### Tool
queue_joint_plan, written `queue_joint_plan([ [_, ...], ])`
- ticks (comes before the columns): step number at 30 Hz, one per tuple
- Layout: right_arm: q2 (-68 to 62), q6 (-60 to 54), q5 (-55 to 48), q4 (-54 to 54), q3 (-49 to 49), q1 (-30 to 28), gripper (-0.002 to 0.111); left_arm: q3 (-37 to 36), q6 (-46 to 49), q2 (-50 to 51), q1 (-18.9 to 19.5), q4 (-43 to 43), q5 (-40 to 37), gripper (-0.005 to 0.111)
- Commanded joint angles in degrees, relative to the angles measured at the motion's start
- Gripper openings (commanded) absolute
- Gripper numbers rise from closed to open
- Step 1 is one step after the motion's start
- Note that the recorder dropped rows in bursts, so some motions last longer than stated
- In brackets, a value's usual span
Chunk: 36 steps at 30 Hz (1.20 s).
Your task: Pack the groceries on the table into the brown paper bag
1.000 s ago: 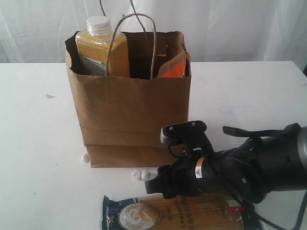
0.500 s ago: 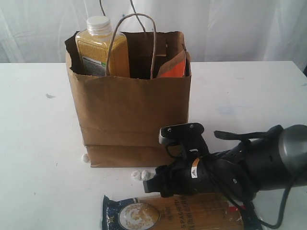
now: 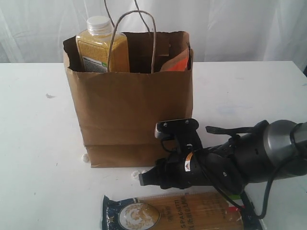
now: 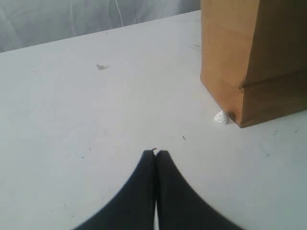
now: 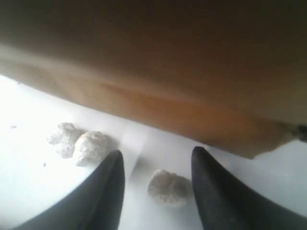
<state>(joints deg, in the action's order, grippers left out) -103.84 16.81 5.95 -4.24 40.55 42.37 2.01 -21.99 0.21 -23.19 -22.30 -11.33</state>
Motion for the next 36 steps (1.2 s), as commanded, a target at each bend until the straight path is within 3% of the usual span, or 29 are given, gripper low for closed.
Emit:
queue_joint_plan([
  [1, -1.29, -0.12, -7.16, -0.16, -0.58, -0.10, 0.041, -0.23, -0.03, -0.21, 0.24, -0.52, 0.18, 0.000],
  [17, -1.29, -0.12, -13.22, -0.16, -0.58, -0.10, 0.042, -0.23, -0.03, -0.21, 0.24, -0.52, 0.18, 0.000],
  [18, -1.29, -0.12, -13.22, -0.05, -0.58, -0.10, 0.040, -0.23, -0.03, -0.21, 0.24, -0.52, 0.18, 0.000],
  [23, -1.29, -1.23, -13.76, -0.05, -0.58, -0.10, 0.009, -0.23, -0.03, -0.21, 0.24, -0.52, 0.18, 0.000],
  [26, 0.99, -1.47, -15.63, -0.05, -0.58, 0.42, 0.003, -0.23, -0.03, -0.21, 0.24, -0.52, 0.18, 0.000],
  [31, 18.06, -5.03, -26.62, 0.40, -0.58, 2.19, 0.003, -0.23, -0.03, -0.21, 0.24, -0.52, 0.18, 0.000],
  [36, 37.73, -5.03, -29.17, 1.45, 0.41, 2.19, 0.003, -0.23, -0.03, -0.21, 0.24, -0.52, 0.18, 0.000],
])
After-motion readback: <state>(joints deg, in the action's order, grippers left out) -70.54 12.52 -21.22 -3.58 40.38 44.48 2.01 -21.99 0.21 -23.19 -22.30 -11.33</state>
